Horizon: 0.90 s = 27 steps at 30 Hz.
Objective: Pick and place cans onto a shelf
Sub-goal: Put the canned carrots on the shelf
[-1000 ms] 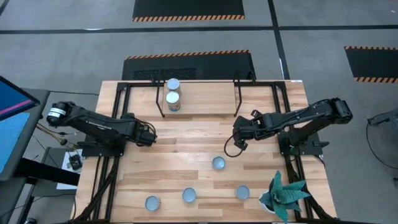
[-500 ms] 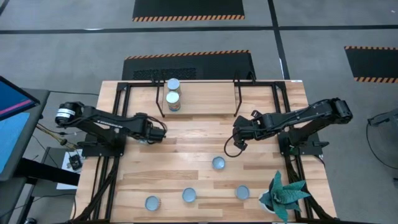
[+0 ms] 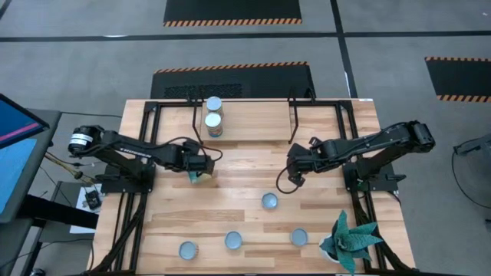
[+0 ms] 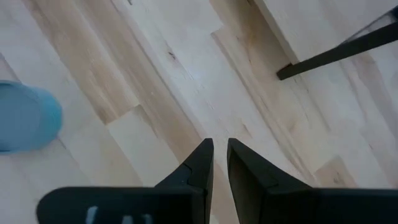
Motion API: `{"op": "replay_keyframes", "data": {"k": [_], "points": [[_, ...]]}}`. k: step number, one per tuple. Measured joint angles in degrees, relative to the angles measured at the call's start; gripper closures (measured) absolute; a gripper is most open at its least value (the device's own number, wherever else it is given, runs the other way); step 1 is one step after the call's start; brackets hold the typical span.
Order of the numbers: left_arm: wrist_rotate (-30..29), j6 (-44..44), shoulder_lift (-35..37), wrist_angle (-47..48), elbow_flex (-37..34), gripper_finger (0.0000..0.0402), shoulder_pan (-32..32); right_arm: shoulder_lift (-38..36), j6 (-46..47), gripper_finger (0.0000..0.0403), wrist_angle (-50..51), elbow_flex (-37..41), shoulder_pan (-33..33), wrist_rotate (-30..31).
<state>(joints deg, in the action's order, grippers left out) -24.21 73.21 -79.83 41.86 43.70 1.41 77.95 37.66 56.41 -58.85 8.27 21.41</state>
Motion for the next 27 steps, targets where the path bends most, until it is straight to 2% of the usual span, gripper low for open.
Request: {"op": "replay_keyframes", "data": {"k": [3,8,11,16,19,27], "points": [[3.9,-3.5,0.0,5.6,4.9,0.0401,0.6,0.0,0.0,0.0333,-0.8,0.0,0.0,-0.9],[13.2,-6.6,0.1,26.8,17.0,0.0401,3.7,0.0,0.0,0.0333,-0.8,0.0,0.0,-2.1],[20.5,-6.3,0.1,34.7,19.5,0.0401,5.9,0.0,-0.5,0.0333,-0.8,0.0,0.0,-2.0],[26.5,-4.9,-1.3,28.7,14.9,0.0401,10.5,0.0,-1.5,0.0333,-0.8,0.0,-0.2,-2.0],[27.9,-3.1,-3.0,27.5,13.2,0.0401,12.3,0.0,-1.5,0.0333,-1.2,0.0,-0.2,-1.9],[24.6,-7.4,-8.1,21.9,13.1,0.0401,13.4,0.0,-1.7,0.0333,-2.6,0.0,-0.2,-1.8]]}}
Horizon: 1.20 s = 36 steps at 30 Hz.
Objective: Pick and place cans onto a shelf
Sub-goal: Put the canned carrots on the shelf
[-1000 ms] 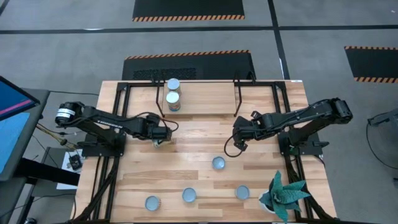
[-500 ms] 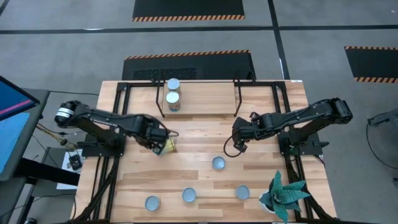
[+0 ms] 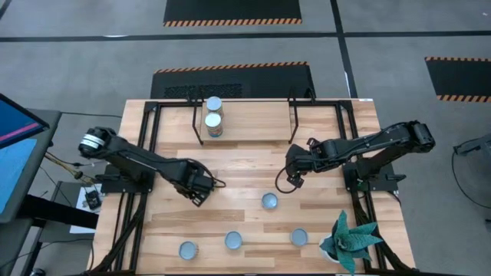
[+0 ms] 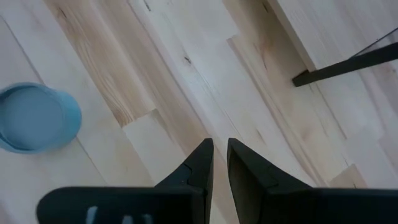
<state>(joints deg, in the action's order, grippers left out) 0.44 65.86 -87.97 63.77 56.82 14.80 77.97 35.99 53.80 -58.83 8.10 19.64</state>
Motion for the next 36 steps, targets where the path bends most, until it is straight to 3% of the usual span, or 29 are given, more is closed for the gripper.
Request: {"op": "replay_keyframes", "data": {"k": [7,16,22,25,30,36], "points": [[-3.9,-5.5,-5.1,-3.1,0.0,0.0401,-1.6,0.0,1.5,0.0333,-0.9,0.0,0.5,0.0],[-11.5,-8.8,-4.3,-8.9,0.0,0.0401,-5.3,0.0,1.5,0.0333,-4.0,0.0,2.1,0.0],[-14.3,-11.2,-4.3,-15.7,0.0,0.0401,-7.9,0.0,2.2,0.0333,-4.1,0.0,2.0,0.0],[-14.6,-13.5,-4.3,-14.3,1.4,0.0401,-8.4,0.0,2.1,0.0333,-4.0,0.0,2.0,0.0],[-17.0,-24.7,-3.8,-10.1,5.3,0.0401,-6.8,0.0,2.1,0.0333,-2.9,0.0,2.0,0.0],[-30.4,-43.5,-3.1,-5.4,7.9,0.0401,-2.7,0.0,2.1,0.0333,-2.8,0.1,2.0,0.0]]}}
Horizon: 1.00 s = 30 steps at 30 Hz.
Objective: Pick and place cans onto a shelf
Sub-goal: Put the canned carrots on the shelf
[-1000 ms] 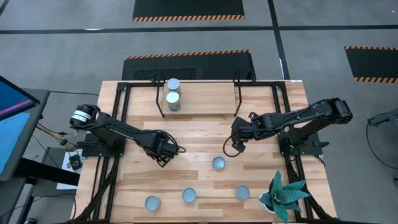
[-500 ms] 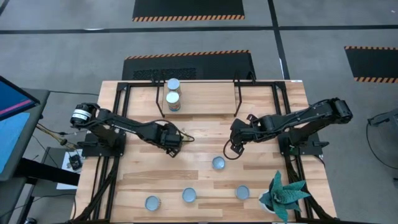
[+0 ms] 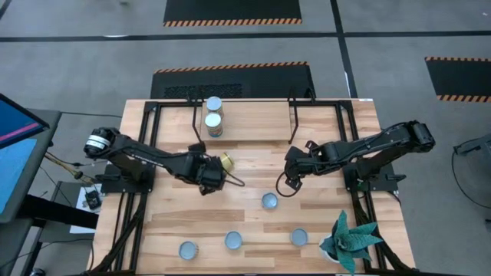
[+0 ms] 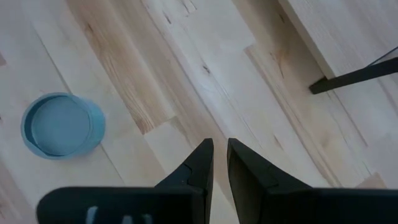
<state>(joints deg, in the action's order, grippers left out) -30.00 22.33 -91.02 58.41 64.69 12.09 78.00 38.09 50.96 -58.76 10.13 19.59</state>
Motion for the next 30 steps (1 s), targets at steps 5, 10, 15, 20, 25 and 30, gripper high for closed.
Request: {"op": "replay_keyframes", "data": {"k": [5,10,15,20,25,30], "points": [[-1.3,2.1,0.1,7.1,-2.7,0.0401,-0.1,0.0,0.0,0.0333,0.2,0.0,0.0,0.1],[5.7,2.3,0.1,4.4,-7.6,0.0401,-2.1,0.0,0.0,0.0333,0.4,0.0,0.0,0.1],[6.5,-1.9,0.1,-5.0,-9.3,0.0401,-4.7,0.0,0.8,0.0333,0.4,0.0,0.0,0.0],[6.8,-4.9,0.1,-5.5,-9.3,0.0401,-7.4,0.0,2.0,0.0333,0.4,0.0,0.0,-1.0],[6.8,-5.9,0.1,-3.0,-10.0,0.0401,-7.6,0.0,2.4,0.0333,0.9,0.0,0.4,-1.7],[4.9,-5.7,-0.9,-7.9,-12.1,0.0401,-8.6,0.0,2.4,0.0333,1.0,0.0,0.4,-1.6]]}}
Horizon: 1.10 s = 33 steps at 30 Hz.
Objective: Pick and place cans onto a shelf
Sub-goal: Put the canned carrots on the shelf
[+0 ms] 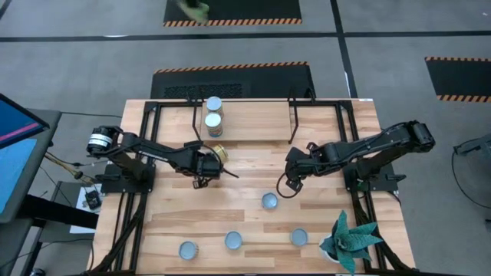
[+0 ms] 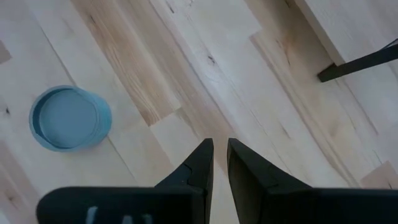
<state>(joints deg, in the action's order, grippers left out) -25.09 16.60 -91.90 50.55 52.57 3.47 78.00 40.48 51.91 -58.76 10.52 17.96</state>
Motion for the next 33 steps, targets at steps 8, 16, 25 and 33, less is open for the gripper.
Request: {"op": "replay_keyframes", "data": {"k": [8,16,25,33], "points": [[-1.1,-3.0,0.0,-6.6,-0.3,0.0402,-2.4,0.0,-0.4,0.0333,0.6,0.0,0.0,0.1],[1.3,-8.0,-0.1,-16.9,1.0,0.0401,-2.6,0.0,-0.4,0.0333,0.6,0.0,0.0,0.1],[3.6,-14.4,-0.1,-32.7,3.3,0.0401,-2.7,0.0,-0.4,0.0333,0.2,0.0,0.0,0.1],[4.9,-28.1,-0.5,-32.5,6.4,0.0401,-2.7,0.0,0.1,0.0333,0.3,0.0,0.0,0.0]]}}
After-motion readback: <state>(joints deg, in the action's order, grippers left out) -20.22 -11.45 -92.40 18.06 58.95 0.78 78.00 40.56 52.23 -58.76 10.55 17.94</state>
